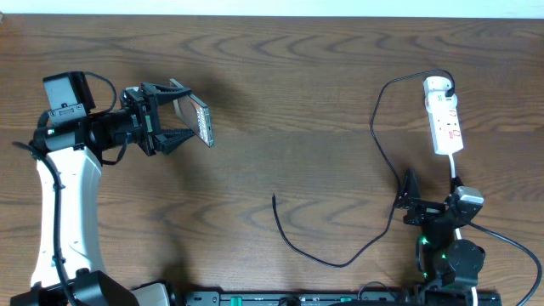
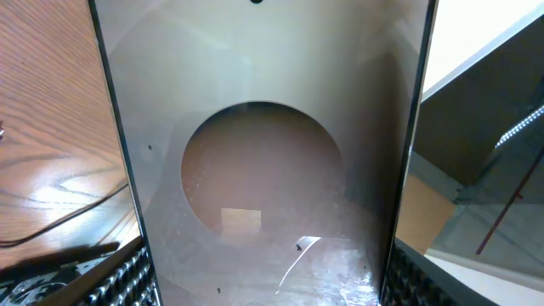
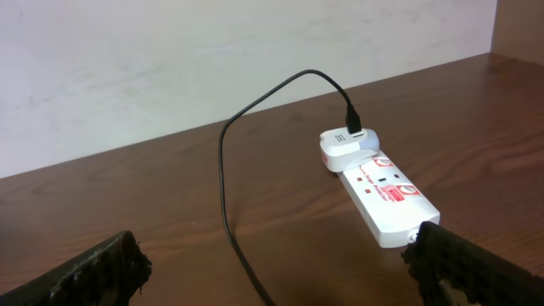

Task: Plug charger to phone and switch on socket
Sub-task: 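Lift the phone with the left gripper and tilt it upright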

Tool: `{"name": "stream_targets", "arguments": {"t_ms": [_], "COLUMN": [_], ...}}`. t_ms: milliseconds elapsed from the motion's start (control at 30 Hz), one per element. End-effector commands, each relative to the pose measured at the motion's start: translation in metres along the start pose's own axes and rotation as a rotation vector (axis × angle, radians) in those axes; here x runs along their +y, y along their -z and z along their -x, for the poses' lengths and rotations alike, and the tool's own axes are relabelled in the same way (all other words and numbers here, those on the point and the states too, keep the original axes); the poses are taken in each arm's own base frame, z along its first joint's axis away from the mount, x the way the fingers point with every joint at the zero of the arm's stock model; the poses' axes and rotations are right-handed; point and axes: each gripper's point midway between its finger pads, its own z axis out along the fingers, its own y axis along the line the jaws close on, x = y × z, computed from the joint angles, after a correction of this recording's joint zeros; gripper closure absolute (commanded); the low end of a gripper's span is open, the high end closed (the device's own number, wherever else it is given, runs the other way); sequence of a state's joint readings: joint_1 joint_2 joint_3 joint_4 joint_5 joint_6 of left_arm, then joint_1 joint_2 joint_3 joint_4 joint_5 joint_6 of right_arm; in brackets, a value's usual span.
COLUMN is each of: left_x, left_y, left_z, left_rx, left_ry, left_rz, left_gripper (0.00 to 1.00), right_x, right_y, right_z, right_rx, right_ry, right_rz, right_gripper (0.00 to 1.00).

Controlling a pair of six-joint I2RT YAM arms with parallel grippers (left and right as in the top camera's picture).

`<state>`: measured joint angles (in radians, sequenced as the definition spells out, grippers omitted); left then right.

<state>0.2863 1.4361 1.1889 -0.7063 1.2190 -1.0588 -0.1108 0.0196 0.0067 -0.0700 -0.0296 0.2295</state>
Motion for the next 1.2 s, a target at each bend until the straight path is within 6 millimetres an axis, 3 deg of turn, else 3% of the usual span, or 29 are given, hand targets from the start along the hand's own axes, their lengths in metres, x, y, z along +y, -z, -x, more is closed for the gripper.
{"name": "stream_targets", "arguments": {"t_ms": [0, 167, 400, 833, 967, 1167], "left_x": [-0.017, -0.017, -0.017, -0.013, 0.004, 0.055], "left_y": [0.006, 0.006, 0.006, 0.006, 0.008, 0.024], "left_z": [-0.013, -0.013, -0.013, -0.004, 0.023, 0.06], "left_rx": [0.036, 0.036, 0.04, -0.012, -0.17, -0.423], "left_ry": [-0.036, -0.023, 0.134, 0.031, -0.05, 0.06], "left_rz": [-0.042, -0.041, -0.039, -0.021, 0.065, 0.285], "left_gripper": [0.93, 0.93, 0.93, 0.93, 0.93, 0.93], "right_x": [0.002, 0.002, 0.002, 0.002, 0.002, 0.002], "right_y": [0.0, 0.0, 0.0, 0.0, 0.0, 0.0], "right_z": [-0.002, -0.002, -0.002, -0.002, -0.002, -0.002], "right_rx": [0.006, 0.006, 0.006, 0.006, 0.006, 0.006], "right_ry": [0.01, 0.01, 0.01, 0.01, 0.01, 0.01], "right_rz": [0.007, 0.007, 0.007, 0.007, 0.007, 0.007], "right_gripper": [0.01, 0.01, 0.01, 0.01, 0.01, 0.01]}}
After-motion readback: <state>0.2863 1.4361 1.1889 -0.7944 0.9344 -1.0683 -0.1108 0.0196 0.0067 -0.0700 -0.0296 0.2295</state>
